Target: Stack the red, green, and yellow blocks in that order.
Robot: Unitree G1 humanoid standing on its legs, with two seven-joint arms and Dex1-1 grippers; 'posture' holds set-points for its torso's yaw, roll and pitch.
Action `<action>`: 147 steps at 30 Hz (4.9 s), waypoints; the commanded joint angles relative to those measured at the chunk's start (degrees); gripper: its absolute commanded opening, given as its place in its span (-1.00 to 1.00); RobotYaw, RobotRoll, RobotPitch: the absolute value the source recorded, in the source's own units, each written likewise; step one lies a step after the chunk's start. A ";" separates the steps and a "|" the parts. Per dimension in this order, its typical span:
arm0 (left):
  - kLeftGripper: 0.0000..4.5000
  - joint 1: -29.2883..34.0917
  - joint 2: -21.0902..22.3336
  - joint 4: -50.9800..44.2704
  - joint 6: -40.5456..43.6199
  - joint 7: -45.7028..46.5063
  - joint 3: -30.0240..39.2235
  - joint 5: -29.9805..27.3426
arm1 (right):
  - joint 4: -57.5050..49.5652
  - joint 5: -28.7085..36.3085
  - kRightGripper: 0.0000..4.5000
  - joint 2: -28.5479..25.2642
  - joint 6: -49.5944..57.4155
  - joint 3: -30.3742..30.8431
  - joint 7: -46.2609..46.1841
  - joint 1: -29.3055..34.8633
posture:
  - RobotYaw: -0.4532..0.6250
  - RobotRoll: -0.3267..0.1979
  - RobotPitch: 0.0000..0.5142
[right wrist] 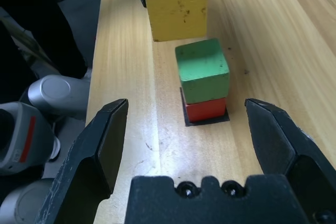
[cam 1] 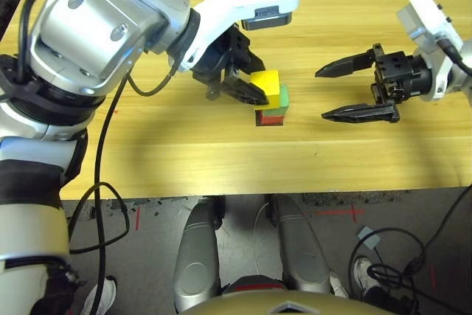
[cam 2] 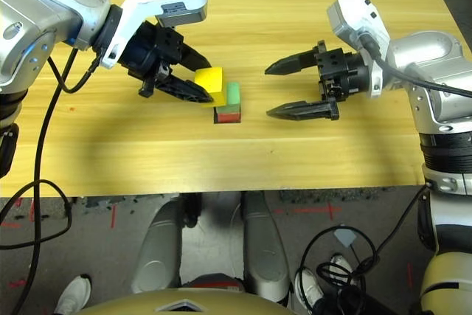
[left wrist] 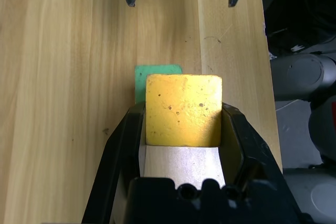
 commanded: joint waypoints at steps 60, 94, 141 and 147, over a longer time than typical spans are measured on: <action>-0.10 -3.72 -3.44 9.94 -6.90 -10.44 -5.22 13.74 | 1.07 -0.72 1.00 3.64 -1.84 1.41 -2.30 -1.40 | -0.16 0.58 0.11; -0.10 -5.03 -6.70 14.75 -9.12 -10.62 -3.81 15.55 | -0.29 0.12 1.00 3.23 -0.34 0.43 -3.92 0.22 | -0.20 0.62 0.21; 0.84 -3.90 -5.02 14.25 -10.56 -12.31 -2.96 15.02 | 1.56 -0.52 1.00 3.48 -2.03 0.87 -3.67 -0.82 | -0.19 0.61 0.12; 0.99 -3.85 -6.38 12.67 -8.03 -10.96 -1.57 14.00 | 1.88 -0.52 1.00 3.43 -2.20 0.95 -3.26 -0.99 | -0.17 0.59 0.11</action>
